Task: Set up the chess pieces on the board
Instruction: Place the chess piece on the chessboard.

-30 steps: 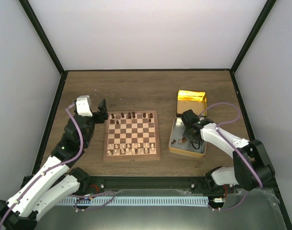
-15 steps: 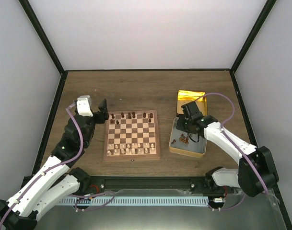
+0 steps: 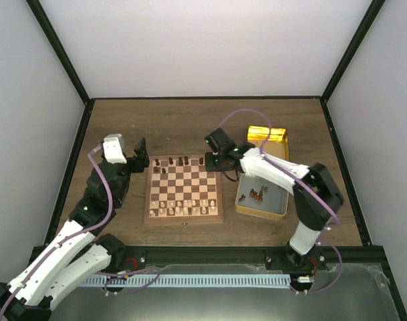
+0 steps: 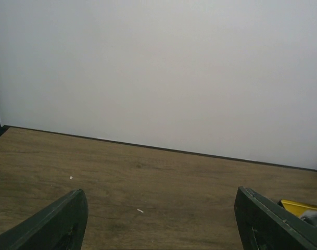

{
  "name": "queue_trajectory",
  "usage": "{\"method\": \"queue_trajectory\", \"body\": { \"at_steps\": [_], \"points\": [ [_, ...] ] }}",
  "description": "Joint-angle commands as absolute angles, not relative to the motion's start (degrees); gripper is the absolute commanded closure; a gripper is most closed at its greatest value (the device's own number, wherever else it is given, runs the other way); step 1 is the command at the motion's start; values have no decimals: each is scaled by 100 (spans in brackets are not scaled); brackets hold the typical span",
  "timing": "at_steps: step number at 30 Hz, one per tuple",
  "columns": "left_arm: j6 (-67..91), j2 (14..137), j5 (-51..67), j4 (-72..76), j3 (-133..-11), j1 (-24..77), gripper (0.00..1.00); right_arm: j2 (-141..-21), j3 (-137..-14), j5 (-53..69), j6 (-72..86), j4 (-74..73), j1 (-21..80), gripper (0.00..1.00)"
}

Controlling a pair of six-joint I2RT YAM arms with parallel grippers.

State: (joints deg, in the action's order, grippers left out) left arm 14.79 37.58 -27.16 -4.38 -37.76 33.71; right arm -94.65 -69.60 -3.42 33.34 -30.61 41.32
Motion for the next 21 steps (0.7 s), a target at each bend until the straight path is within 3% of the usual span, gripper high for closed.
{"method": "queue_trajectory", "body": {
  "at_steps": [1, 10, 21],
  "points": [
    [1437, 3607, -2897, -398, -3736, 3349, 21, -10164, -7722, -627, 3236, -3481, 4472, 99],
    [1416, 3544, -2959, -430, -3733, 3348, 21, -11103, -8487, -443, 3258, -3660, 4649, 98],
    [1407, 3499, -2994, -453, -3726, 3349, 21, -11376, -8574, -900, 3474, -4014, 4646, 99]
  ]
}}
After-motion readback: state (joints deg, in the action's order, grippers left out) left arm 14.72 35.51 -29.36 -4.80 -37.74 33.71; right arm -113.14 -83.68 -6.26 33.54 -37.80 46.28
